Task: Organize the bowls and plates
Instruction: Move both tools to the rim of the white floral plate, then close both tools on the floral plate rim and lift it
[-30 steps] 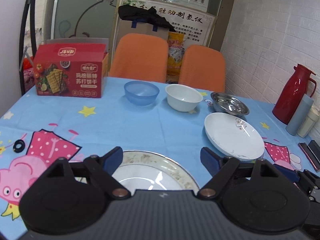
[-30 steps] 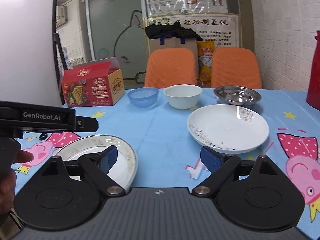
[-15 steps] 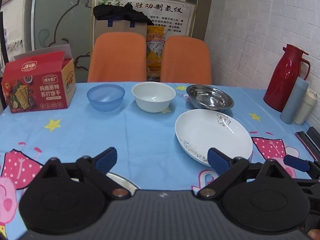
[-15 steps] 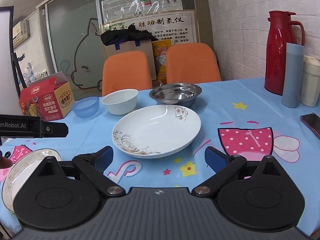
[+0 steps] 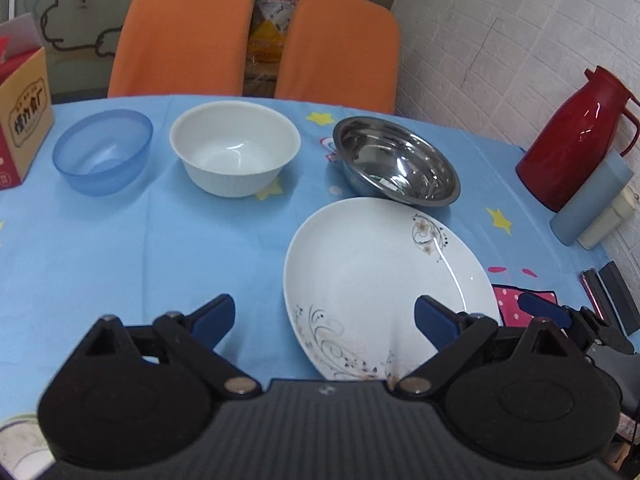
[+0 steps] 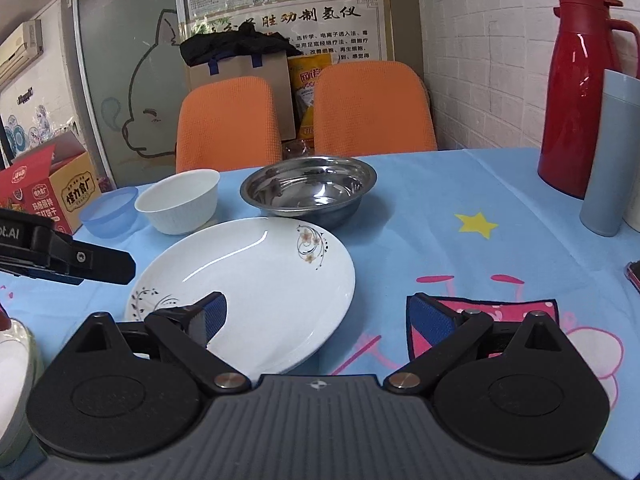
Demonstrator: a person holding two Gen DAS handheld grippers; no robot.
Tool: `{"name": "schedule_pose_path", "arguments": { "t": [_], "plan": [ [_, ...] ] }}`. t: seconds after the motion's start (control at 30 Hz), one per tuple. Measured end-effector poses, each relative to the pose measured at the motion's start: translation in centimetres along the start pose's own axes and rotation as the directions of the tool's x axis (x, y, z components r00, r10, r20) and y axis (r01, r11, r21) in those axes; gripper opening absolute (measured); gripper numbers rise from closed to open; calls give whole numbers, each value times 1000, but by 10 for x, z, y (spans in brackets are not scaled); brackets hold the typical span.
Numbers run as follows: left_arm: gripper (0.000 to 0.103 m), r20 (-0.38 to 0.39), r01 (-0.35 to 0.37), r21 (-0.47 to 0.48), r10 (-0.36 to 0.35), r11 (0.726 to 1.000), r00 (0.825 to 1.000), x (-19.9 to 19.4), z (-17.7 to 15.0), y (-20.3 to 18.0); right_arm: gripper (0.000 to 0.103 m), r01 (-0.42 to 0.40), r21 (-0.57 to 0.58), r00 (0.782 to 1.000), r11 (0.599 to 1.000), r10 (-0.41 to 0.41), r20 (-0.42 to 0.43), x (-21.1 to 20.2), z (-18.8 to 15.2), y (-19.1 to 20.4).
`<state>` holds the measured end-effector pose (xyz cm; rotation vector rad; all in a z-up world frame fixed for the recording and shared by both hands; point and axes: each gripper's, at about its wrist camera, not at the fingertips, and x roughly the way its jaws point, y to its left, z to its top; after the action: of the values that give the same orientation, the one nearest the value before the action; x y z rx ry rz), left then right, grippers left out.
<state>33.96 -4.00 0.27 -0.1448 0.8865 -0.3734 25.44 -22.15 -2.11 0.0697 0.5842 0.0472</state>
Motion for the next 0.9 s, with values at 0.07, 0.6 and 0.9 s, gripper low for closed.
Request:
{"name": "schedule_pose_path", "arguments": {
  "t": [0.07,0.6,0.9],
  "plan": [
    [95,-27,-5,11,6,1000,1000,17,5,-5,103,11,-8,999,1000,-11,-31,15,2,-1],
    [83,-8,-107,82,108,991,994,50,-4,-18,103,-1,-36,997,999,-1,-79,38,-4,5],
    [56,31,-119,90,116,989,993,45,-10,-23,103,-7,-41,997,999,4,-76,37,-5,15]
  ]
}}
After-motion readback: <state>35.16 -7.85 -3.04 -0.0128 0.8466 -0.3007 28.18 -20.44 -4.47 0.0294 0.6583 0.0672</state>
